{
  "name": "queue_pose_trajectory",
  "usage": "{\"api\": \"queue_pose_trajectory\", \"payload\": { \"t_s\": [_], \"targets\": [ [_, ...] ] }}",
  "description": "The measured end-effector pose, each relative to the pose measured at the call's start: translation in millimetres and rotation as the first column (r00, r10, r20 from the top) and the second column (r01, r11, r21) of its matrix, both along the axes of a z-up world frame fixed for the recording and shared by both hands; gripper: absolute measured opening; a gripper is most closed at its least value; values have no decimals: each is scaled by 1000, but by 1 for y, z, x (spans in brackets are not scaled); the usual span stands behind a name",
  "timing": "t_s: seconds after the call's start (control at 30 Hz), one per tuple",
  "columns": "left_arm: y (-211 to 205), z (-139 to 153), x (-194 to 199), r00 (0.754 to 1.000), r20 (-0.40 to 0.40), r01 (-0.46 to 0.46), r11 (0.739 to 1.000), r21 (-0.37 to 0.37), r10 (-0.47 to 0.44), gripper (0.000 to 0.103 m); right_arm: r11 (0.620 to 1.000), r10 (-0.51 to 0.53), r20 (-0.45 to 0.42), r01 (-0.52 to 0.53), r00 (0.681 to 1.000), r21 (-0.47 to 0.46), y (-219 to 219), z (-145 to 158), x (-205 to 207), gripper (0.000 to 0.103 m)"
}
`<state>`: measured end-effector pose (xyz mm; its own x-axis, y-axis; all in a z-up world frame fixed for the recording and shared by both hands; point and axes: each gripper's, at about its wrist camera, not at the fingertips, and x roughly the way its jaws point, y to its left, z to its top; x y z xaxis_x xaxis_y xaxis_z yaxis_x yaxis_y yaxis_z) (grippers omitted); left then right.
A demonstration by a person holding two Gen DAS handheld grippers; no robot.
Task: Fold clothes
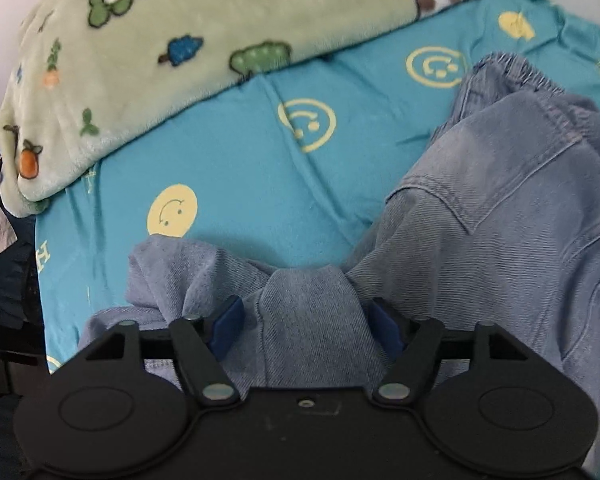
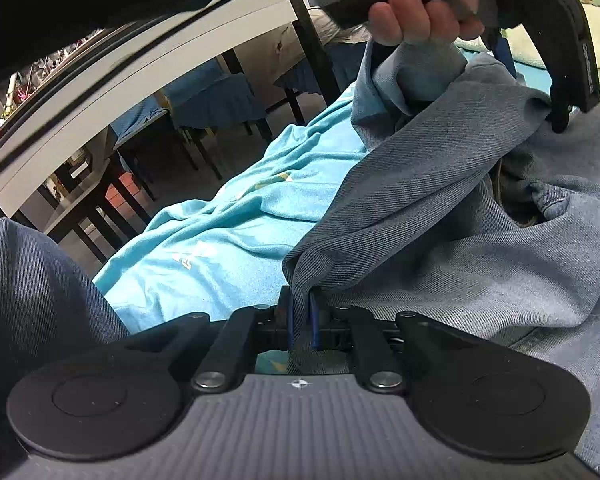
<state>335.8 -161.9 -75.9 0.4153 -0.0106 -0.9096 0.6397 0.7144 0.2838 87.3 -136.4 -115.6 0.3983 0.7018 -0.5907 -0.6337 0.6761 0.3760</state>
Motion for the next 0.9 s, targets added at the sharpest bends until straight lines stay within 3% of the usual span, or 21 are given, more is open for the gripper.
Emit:
{"api": "queue_pose_trajectory", "payload": {
  "t_s": [0.03, 0.17, 0.37, 0.53, 0.6, 0.67, 0.77, 0.9],
  "targets": [
    [-1, -1, 0, 1000, 5, -6, 1000, 10, 6, 65, 1000, 0, -2, 0, 1000, 0, 0, 0, 0, 9],
    [1, 5, -6, 997, 64, -42, 999, 19, 40, 24, 1000, -1, -1, 1, 1000, 5, -1, -2, 1, 9],
    [28, 62, -34, 964, 208, -145, 982, -121, 168, 11, 1000, -21, -2, 21, 1000, 15, -4, -4, 0, 9],
    [75, 126, -72, 885, 316, -236, 914, -330, 342, 10, 999, -45, 37, 44, 998, 27, -5, 0, -4, 9],
    [100, 148, -93, 842, 343, -246, 863, -442, 416, 10, 997, -67, 70, 64, 995, 49, -7, 4, -7, 9],
    [127, 168, -116, 784, 363, -262, 799, -541, 503, 10, 994, -86, 102, 79, 991, 70, -8, 8, -10, 10],
    [177, 192, -158, 680, 327, -296, 653, -697, 656, 9, 991, -109, 139, 96, 984, 93, -7, 12, -13, 11],
    [251, 188, -214, 507, 213, -408, 450, -794, 835, 9, 989, -115, 142, 100, 983, 107, -3, 14, -12, 12]
  ]
}}
